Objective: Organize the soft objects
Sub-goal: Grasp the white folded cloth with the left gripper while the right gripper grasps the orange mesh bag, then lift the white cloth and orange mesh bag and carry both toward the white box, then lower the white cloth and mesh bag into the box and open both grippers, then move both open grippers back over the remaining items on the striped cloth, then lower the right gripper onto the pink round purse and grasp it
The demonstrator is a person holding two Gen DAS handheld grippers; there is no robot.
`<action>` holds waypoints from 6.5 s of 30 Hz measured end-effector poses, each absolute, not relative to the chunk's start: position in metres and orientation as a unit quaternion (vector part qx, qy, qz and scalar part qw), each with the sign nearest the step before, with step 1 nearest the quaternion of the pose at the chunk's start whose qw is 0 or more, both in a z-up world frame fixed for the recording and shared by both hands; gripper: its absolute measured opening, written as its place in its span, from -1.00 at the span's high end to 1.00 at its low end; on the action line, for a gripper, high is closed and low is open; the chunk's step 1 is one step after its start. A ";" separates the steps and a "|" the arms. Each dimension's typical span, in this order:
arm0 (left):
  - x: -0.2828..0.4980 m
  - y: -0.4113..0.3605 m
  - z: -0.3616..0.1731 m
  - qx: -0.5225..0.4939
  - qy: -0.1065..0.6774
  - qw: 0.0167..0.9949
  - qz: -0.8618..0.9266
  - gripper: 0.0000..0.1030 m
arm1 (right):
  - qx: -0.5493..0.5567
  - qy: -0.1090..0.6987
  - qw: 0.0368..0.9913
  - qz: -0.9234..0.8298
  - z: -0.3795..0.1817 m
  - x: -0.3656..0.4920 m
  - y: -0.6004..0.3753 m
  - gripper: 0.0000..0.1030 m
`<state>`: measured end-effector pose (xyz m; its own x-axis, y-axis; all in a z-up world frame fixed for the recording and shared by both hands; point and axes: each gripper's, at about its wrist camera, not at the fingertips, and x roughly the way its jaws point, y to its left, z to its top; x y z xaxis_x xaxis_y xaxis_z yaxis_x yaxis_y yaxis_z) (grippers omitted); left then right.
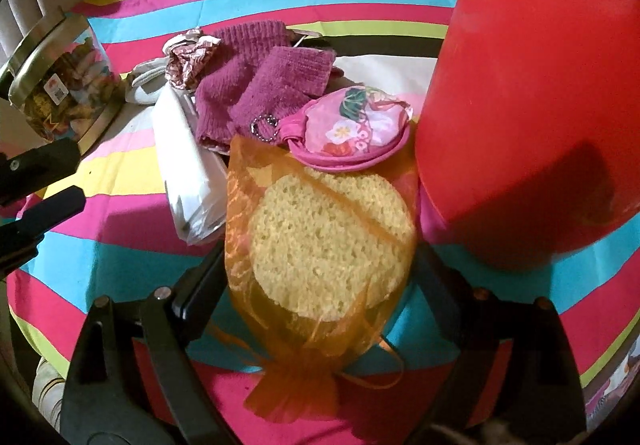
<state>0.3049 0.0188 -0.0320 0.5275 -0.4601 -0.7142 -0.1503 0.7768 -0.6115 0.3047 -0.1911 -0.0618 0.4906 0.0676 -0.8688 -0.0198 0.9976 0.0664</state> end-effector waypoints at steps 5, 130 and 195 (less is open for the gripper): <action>0.317 0.012 -0.037 -0.326 0.481 0.808 -0.096 0.02 | 0.029 0.495 0.868 0.023 -0.061 0.305 -0.195 -0.60; 0.154 -0.274 0.037 -0.046 0.462 0.831 -0.306 -0.20 | 0.055 0.418 0.895 -0.148 0.043 0.076 -0.438 -0.73; 0.277 0.029 0.001 -0.222 0.445 0.865 -0.068 -0.20 | -0.414 0.561 0.701 0.148 -0.043 0.351 -0.117 -0.73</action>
